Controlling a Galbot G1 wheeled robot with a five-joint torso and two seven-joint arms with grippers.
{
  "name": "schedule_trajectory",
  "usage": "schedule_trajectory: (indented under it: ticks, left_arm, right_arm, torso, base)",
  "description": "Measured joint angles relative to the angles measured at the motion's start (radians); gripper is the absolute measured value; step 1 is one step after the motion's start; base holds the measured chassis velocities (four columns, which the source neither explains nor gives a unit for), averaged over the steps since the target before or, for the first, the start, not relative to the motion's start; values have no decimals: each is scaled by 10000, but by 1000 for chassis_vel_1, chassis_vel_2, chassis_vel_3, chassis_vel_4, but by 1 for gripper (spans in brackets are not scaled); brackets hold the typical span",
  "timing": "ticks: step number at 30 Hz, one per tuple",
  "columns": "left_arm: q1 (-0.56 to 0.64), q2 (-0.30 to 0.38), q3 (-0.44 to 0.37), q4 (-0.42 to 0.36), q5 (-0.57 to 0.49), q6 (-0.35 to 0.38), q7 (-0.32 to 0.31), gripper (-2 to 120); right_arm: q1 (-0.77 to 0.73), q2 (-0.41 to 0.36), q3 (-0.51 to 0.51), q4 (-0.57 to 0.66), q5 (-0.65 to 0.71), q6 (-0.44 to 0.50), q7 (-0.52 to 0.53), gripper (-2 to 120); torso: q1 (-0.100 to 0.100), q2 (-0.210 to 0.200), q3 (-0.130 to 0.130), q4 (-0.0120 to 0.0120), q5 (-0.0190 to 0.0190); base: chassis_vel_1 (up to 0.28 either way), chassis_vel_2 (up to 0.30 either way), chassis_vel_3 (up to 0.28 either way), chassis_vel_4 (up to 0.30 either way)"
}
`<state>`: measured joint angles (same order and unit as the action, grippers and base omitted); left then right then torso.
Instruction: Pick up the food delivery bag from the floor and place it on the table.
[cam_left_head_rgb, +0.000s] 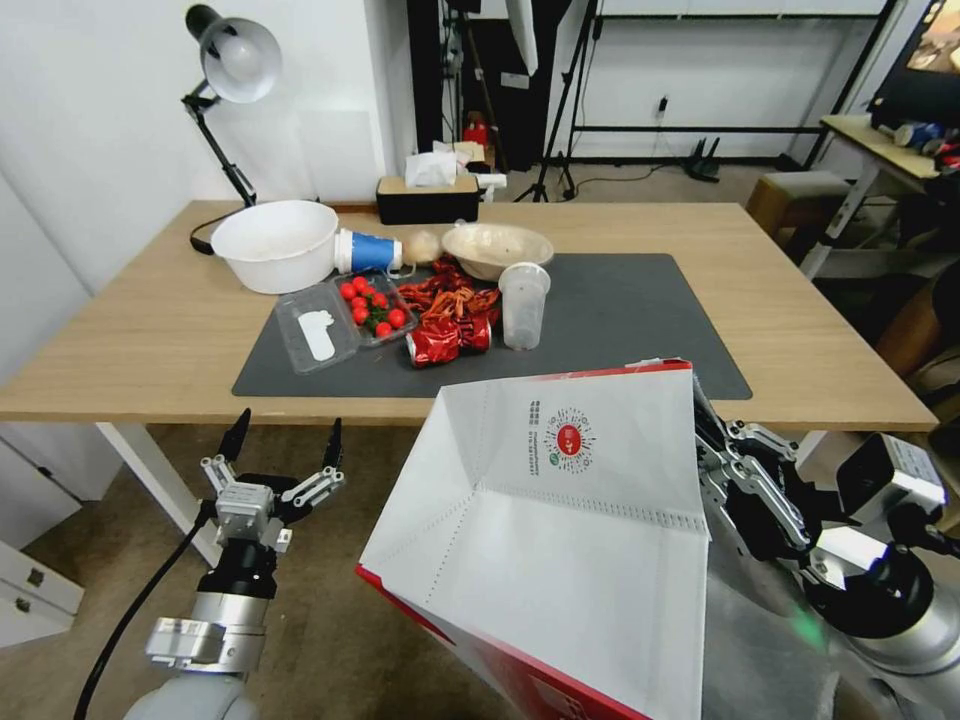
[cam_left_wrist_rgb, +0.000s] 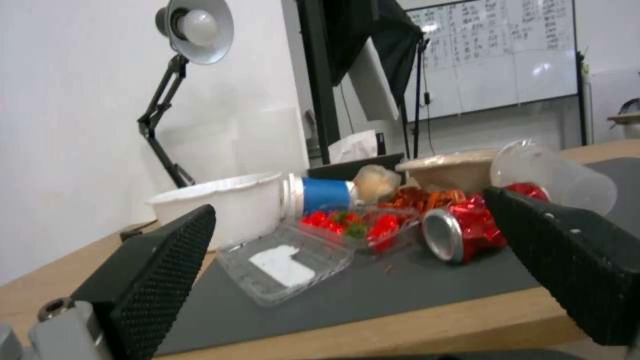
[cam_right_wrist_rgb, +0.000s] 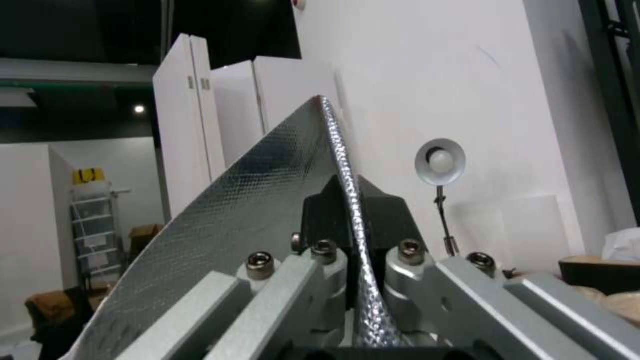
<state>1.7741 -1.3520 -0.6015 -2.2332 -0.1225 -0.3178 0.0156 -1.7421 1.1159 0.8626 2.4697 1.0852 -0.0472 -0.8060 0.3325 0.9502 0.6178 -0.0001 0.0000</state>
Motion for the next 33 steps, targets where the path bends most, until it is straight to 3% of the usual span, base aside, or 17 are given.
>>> schedule_trajectory:
  ticks: [12, 20, 33]
  left_arm:
    - [19, 40, -3, -164, 250, 32, -218, 100]
    - [-10, 226, -251, -247, -125, 50, -356, 100]
    - [-61, 124, -215, -332, -117, 114, -395, 100]
  right_arm:
    - [-30, -36, 47, 56, 9, 3, -29, 0]
    - [25, -224, 77, 50, 115, 64, -24, 0]
    - [348, -633, 209, 255, 929, 222, 635, 0]
  torso:
    - [11, 19, 14, 0, 0]
    - [-7, -20, -8, -2, 0]
    - [-23, -56, -29, 0, 1]
  base:
    - [0, 0, 0, 0]
    - [0, 0, 0, 0]
    - [0, 0, 0, 0]
